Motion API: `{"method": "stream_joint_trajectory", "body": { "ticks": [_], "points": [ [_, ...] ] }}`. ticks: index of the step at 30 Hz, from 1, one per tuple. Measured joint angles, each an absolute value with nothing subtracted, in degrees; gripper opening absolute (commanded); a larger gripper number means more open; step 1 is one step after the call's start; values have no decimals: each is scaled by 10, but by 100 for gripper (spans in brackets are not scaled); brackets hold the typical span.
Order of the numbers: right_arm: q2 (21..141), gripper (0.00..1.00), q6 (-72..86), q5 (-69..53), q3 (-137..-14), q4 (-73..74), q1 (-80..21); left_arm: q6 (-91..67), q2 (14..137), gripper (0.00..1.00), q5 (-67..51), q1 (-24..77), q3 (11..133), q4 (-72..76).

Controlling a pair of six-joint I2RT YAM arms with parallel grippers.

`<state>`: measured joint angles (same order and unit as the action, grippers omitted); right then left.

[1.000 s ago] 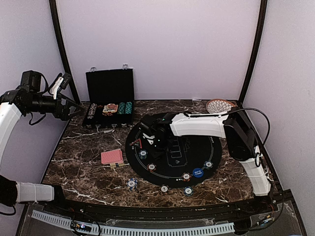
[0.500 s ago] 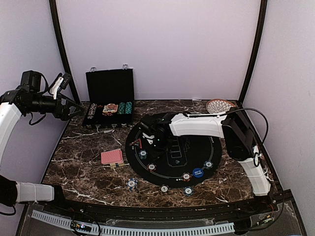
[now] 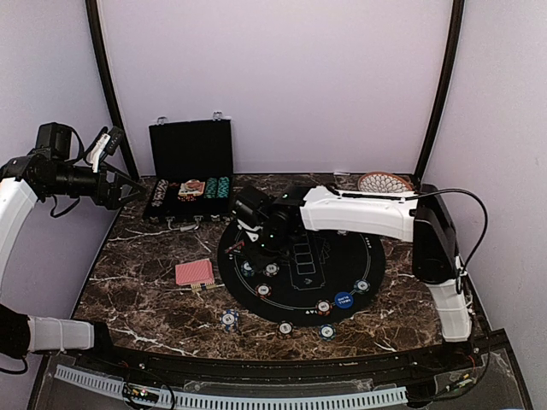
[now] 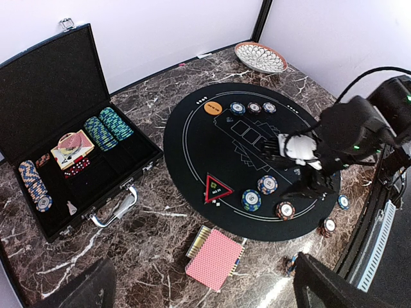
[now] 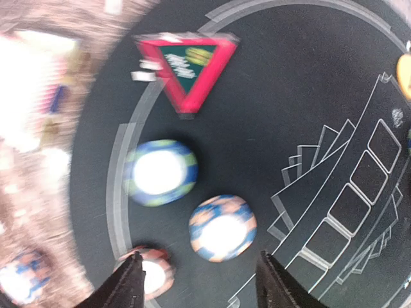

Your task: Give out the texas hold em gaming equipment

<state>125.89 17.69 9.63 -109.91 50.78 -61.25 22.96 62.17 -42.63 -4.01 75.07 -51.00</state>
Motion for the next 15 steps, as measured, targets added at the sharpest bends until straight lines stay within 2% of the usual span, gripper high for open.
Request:
{"method": "stream_joint_trajectory", "body": {
  "ticks": [7,15],
  "points": [
    [1230,85,196,91,-1118,515,-728,232,622,99,-427,-40,751,-510],
    [1279,90,199,60,-1157,531,-765,234,621,99,-427,-40,751,-510]
  ]
}}
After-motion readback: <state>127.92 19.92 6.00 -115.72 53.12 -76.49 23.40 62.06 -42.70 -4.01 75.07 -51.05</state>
